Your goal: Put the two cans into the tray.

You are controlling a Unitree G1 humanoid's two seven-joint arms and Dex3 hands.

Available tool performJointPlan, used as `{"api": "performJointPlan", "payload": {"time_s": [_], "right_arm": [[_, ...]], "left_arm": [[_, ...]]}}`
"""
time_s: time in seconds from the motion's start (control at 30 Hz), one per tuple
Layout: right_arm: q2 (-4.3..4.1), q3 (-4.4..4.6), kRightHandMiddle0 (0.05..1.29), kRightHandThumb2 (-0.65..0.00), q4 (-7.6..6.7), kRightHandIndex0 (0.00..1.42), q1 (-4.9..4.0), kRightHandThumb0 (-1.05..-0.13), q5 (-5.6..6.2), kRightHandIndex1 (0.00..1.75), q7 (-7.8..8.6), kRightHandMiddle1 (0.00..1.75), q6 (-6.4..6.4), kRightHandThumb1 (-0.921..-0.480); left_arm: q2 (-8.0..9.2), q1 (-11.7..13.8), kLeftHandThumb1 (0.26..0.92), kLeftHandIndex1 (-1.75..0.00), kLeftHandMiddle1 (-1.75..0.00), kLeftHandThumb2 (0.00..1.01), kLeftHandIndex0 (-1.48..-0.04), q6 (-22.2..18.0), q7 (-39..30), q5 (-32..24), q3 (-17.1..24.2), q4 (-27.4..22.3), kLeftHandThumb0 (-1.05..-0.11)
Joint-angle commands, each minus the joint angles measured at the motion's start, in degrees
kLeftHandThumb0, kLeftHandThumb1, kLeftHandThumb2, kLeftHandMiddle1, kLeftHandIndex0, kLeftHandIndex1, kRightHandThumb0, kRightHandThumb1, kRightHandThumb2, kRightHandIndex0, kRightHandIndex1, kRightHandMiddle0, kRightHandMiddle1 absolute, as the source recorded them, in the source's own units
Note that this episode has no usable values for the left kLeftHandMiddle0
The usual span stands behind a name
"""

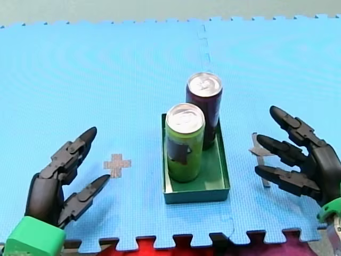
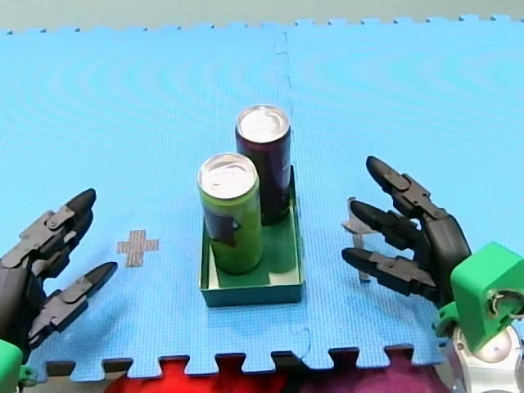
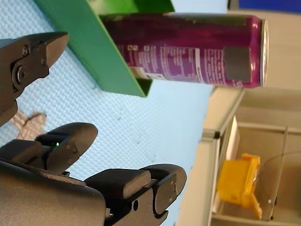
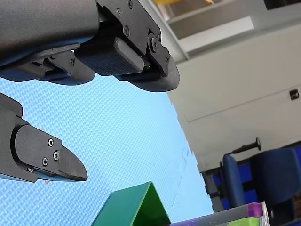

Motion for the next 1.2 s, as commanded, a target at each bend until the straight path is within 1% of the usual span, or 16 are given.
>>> {"api": "performJointPlan", "payload": {"time_s": [0.0,0.27,0.4,0.5,0.6,0.73,0.87,0.97,1.17], "right_arm": [[-0.26,-0.07,0.37,0.0,0.17,0.51,-0.39,-0.649,0.13,0.0,0.15,0.0,-0.51,-0.705],[-0.35,-0.09,0.37,0.0,0.24,0.51,-0.73,-0.649,0.15,0.0,0.29,0.0,-0.9,-0.704],[-0.66,0.06,0.37,0.0,0.65,0.51,-1.3,-0.653,-0.3,0.0,-0.06,0.0,-1.09,-0.705],[-0.79,0.08,0.37,0.0,0.83,0.52,-1.58,-0.654,-0.37,0.0,0.0,0.0,-1.17,-0.705],[-0.82,0.1,0.37,0.0,1.0,0.52,-1.58,-0.652,-0.43,0.0,0.01,0.0,-1.31,-0.705],[-0.65,0.27,0.37,0.0,1.15,0.52,-1.47,-0.648,-0.75,0.0,-0.23,0.0,-1.39,-0.705],[-0.51,0.33,0.37,0.0,1.15,0.51,-1.62,-0.646,-0.97,0.0,-0.42,0.0,-1.18,-0.705],[-0.48,0.25,0.37,0.0,1.06,0.51,-1.81,-0.648,-0.89,0.0,-0.34,0.0,-1.03,-0.705],[-0.64,0.04,0.38,0.0,0.79,0.52,-1.85,-0.649,-0.59,0.0,0.06,0.0,-1.1,-0.704]], "left_arm": [[0.34,0.1,0.901,0.0,-0.01,0.01,-0.56,0.3,-0.1,-0.3,0.2,-0.4,-1.048],[0.77,-0.4,0.905,0.0,0.0,0.01,-0.56,0.4,-0.5,-0.7,0.4,0.0,-1.048],[1.31,-0.6,0.907,0.0,0.0,0.01,-0.56,0.5,-1.2,-1.4,0.7,0.1,-1.048],[1.5,-0.9,0.909,0.0,0.0,0.01,-0.56,0.4,-1.4,-1.5,0.9,0.5,-1.048],[1.7,-1.3,0.911,0.0,0.0,0.01,-0.56,0.0,-1.5,-1.6,1.2,1.5,-1.048],[2.35,-1.8,0.913,0.0,0.0,0.01,-0.56,-0.8,-2.0,-2.1,1.7,2.9,-1.048],[2.8,-2.9,0.915,0.0,0.0,0.01,-0.56,-1.5,-1.9,-1.9,2.0,4.2,-1.048],[2.98,-3.2,0.915,0.0,0.0,0.01,-0.56,-1.6,-1.7,-1.6,2.0,4.1,-1.048],[2.61,-3.0,0.912,0.0,0.0,0.0,-0.56,-1.0,-1.2,-1.2,1.8,2.6,-1.048]]}}
